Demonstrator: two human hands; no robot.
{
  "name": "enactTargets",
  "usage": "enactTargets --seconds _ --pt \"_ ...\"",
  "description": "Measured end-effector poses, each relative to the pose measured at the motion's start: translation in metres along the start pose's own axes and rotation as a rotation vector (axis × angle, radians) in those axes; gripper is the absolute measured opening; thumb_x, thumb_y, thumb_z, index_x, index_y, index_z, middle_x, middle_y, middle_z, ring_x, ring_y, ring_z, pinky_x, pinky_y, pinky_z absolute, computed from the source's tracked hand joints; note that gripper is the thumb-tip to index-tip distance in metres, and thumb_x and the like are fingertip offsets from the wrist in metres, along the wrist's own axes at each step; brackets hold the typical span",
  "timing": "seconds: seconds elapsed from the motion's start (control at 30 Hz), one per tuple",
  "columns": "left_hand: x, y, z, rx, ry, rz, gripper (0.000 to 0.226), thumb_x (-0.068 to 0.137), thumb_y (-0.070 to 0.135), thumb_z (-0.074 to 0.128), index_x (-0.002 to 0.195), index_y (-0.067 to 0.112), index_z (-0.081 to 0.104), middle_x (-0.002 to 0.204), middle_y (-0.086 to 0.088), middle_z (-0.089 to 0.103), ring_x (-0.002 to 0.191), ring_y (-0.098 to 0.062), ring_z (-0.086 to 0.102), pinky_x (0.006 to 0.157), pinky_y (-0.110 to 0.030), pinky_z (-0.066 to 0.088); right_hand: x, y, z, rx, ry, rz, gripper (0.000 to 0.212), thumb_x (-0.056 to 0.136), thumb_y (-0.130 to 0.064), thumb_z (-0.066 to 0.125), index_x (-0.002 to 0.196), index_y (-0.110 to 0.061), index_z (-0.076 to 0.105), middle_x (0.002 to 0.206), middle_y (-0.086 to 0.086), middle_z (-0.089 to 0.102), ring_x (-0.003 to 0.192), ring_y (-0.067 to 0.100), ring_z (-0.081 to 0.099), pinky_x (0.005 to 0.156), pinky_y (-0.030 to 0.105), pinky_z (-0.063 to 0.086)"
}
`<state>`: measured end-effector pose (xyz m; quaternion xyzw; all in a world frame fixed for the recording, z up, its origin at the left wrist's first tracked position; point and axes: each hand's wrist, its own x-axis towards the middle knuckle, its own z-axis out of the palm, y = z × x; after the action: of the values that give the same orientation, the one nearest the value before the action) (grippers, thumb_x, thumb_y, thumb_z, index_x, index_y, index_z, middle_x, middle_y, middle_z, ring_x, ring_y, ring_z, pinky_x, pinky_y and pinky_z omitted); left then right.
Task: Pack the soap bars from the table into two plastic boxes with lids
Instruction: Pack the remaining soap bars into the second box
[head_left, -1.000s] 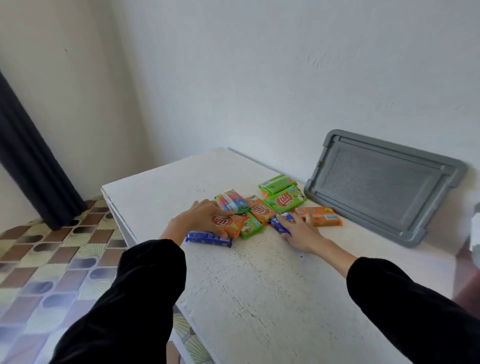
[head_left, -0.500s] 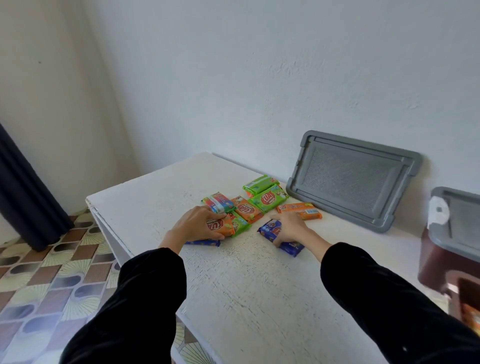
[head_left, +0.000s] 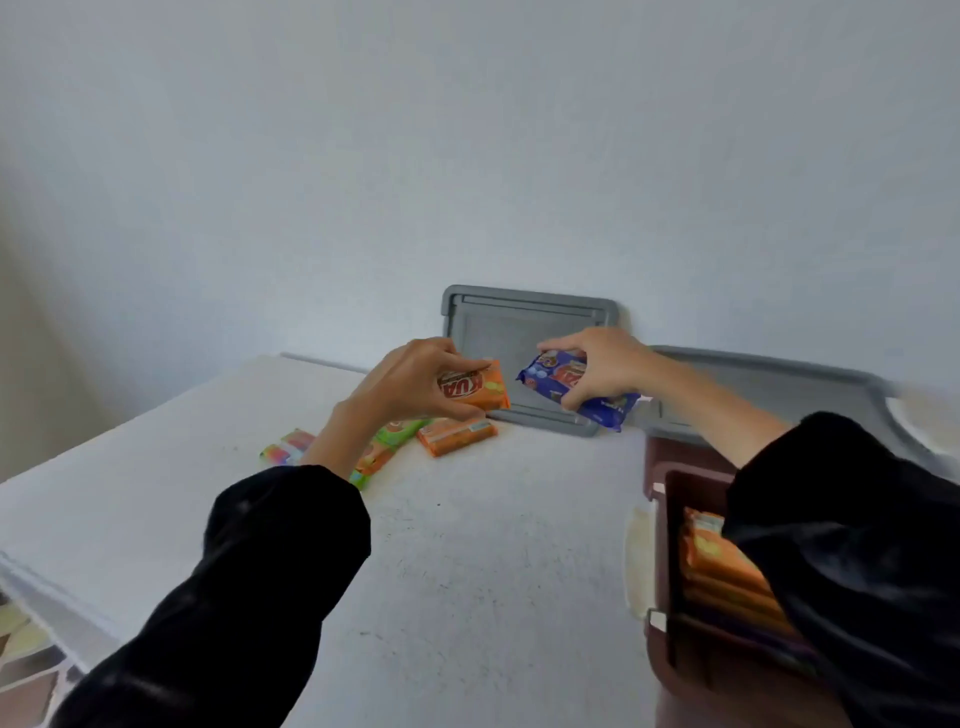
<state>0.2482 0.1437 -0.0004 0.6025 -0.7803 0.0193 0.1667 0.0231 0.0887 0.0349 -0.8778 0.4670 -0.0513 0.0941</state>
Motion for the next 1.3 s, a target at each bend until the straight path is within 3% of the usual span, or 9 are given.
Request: enactTargets --seconds 0.2,0.3,0.43,0.57,0.7,0.8,0.9,1.1,1.3 --pt "0.044 0.122 0.011 -0.013 -0.077 0.339 0.070 0.069 0.057 0.069 0.132 0.037 0.047 0.103 0.004 0.057 0.086 -0.012 0.054 0.067 -0.025 0.044 -0.109 0.072 -0.029 -0.024 0.017 0.164 0.082 0.072 -0.027 0.075 0.141 -0.034 0.033 0.128 0.003 0.055 0.093 0.013 0.048 0.075 0.025 0.041" --pt "0.050 0.174 0.029 0.047 -0.151 0.498 0.076 0.069 0.063 0.065 0.136 0.037 0.041 0.107 0.008 0.052 0.086 -0.006 0.047 0.060 -0.010 0.031 -0.155 0.103 -0.027 -0.087 -0.047 0.213 0.085 0.069 -0.027 0.077 0.141 -0.036 0.032 0.131 0.002 0.054 0.098 0.015 0.052 0.080 0.027 0.043" --pt "0.042 0.219 0.060 0.000 -0.295 0.634 0.084 0.064 0.072 0.055 0.137 0.035 0.040 0.111 0.009 0.053 0.086 -0.002 0.046 0.061 -0.005 0.028 -0.201 0.128 -0.011 -0.059 -0.166 0.242 0.088 0.067 -0.028 0.079 0.141 -0.034 0.032 0.126 -0.001 0.053 0.104 0.013 0.052 0.085 0.026 0.046" --pt "0.030 0.249 0.092 0.005 -0.416 0.669 0.079 0.069 0.068 0.061 0.136 0.031 0.037 0.119 0.009 0.053 0.095 -0.004 0.050 0.071 -0.011 0.037 -0.229 0.144 0.016 -0.036 -0.236 0.243 0.085 0.069 -0.033 0.077 0.139 -0.033 0.030 0.109 -0.009 0.042 0.094 0.005 0.038 0.074 0.013 0.036" --pt "0.013 0.257 0.111 0.018 -0.386 0.708 0.084 0.069 0.067 0.060 0.138 0.027 0.034 0.122 0.005 0.054 0.098 -0.008 0.056 0.071 -0.013 0.040 -0.241 0.150 0.042 -0.036 -0.332 0.217 0.089 0.069 -0.038 0.077 0.139 -0.035 0.023 0.129 -0.005 0.038 0.116 0.009 0.036 0.097 0.023 0.041" --pt "0.000 0.263 0.120 0.094 -0.374 0.762 0.082 0.071 0.063 0.059 0.135 0.017 0.037 0.124 -0.003 0.055 0.100 -0.018 0.060 0.074 -0.031 0.055 -0.246 0.149 0.052 -0.139 -0.416 0.145 0.093 0.071 -0.040 0.075 0.142 -0.036 0.013 0.141 -0.006 0.024 0.129 0.012 0.027 0.106 0.027 0.036" --pt "-0.008 0.271 0.133 0.195 -0.495 0.773 0.074 0.081 0.060 0.053 0.136 0.017 0.028 0.132 -0.002 0.043 0.108 -0.019 0.053 0.083 -0.033 0.051 -0.247 0.151 0.064 -0.194 -0.524 0.074 0.095 0.075 -0.039 0.072 0.144 -0.035 0.007 0.143 -0.006 0.021 0.131 0.013 0.025 0.107 0.027 0.032" --pt "-0.008 0.272 0.155 0.271 -0.587 0.726 0.075 0.083 0.057 0.053 0.138 0.015 0.024 0.127 -0.004 0.048 0.099 -0.020 0.057 0.074 -0.029 0.047 -0.240 0.153 0.090 -0.250 -0.595 -0.035 0.097 0.080 -0.032 0.067 0.147 -0.026 -0.002 0.142 0.000 0.020 0.128 0.020 0.024 0.104 0.031 0.034" --pt "-0.013 0.272 0.159 0.264 -0.678 0.704 0.064 0.085 0.046 0.056 0.132 0.014 0.028 0.124 -0.006 0.047 0.097 -0.025 0.059 0.069 -0.031 0.043 -0.241 0.151 0.100 -0.231 -0.639 -0.058 0.081 0.082 -0.025 0.065 0.145 -0.020 0.014 0.134 0.009 0.031 0.122 0.024 0.034 0.094 0.034 0.040"
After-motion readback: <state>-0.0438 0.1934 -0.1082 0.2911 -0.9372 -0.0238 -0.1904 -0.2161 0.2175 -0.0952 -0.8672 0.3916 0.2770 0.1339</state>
